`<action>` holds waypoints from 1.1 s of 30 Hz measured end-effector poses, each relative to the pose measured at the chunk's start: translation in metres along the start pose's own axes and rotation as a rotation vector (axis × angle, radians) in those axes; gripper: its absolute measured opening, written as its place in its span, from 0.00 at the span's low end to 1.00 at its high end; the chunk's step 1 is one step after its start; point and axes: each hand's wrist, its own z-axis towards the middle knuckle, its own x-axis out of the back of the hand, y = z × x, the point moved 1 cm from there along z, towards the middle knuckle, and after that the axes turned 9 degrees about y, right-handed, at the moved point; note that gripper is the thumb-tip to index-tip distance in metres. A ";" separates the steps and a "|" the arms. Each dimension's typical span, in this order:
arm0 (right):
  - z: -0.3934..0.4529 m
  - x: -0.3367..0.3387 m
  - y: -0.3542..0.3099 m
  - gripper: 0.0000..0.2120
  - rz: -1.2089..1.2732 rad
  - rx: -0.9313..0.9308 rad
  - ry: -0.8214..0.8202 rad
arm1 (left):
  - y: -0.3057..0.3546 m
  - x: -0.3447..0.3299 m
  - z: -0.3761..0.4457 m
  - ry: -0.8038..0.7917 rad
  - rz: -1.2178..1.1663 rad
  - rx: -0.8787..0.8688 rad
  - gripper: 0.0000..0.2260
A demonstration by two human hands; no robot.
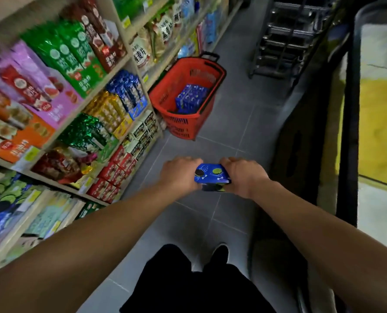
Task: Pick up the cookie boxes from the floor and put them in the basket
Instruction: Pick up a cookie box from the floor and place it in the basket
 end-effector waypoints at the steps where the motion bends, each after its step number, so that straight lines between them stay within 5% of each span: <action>1: 0.015 0.007 0.008 0.23 0.003 0.017 -0.003 | -0.001 0.004 0.015 0.004 -0.005 0.014 0.20; 19: 0.353 0.063 0.092 0.19 -0.108 0.141 -0.062 | -0.122 0.031 0.323 -0.009 -0.138 0.052 0.29; 22: 0.402 0.077 0.100 0.22 -0.086 0.160 -0.061 | -0.145 0.039 0.370 0.000 -0.119 0.029 0.24; 33: 0.587 0.077 0.148 0.25 -0.123 0.384 -0.154 | -0.185 0.033 0.509 -0.071 -0.147 0.271 0.24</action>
